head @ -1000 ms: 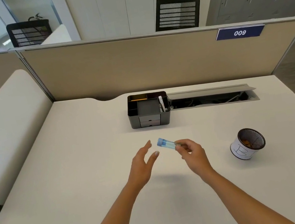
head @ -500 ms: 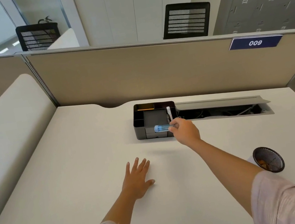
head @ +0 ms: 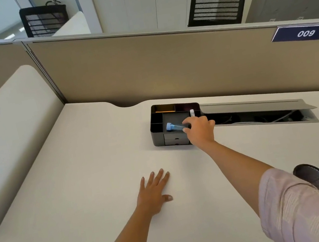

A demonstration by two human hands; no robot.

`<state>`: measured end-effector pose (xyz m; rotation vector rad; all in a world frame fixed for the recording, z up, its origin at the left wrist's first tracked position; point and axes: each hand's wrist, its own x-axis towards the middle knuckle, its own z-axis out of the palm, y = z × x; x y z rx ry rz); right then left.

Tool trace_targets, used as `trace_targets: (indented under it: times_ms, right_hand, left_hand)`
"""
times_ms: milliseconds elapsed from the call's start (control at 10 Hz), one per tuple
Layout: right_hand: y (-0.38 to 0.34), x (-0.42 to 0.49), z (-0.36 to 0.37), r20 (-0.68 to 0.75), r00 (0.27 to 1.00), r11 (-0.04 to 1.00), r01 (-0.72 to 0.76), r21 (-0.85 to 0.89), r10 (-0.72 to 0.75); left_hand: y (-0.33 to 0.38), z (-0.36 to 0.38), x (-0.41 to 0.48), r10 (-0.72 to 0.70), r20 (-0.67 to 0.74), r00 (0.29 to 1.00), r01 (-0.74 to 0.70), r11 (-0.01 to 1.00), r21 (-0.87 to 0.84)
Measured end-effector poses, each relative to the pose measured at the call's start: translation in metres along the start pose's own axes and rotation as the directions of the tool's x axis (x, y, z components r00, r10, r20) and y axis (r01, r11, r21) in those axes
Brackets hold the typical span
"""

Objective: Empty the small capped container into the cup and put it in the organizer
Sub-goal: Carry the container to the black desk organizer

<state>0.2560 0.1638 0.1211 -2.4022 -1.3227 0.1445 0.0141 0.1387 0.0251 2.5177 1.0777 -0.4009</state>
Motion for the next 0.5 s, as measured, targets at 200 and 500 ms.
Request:
trace_targets:
  times_ms: [200, 500]
  right_hand:
    - [0.004, -0.005, 0.002, 0.009, 1.000, 0.999, 0.029, -0.017, -0.029]
    - [0.007, -0.013, -0.010, 0.030, 0.997, 0.997, 0.071, 0.022, -0.071]
  left_hand:
    - [0.000, 0.001, 0.000, 0.001, 0.000, 1.000, -0.001, 1.000, -0.001]
    - [0.006, -0.002, -0.004, -0.019, 0.000, 1.000, 0.019, 1.000, 0.022]
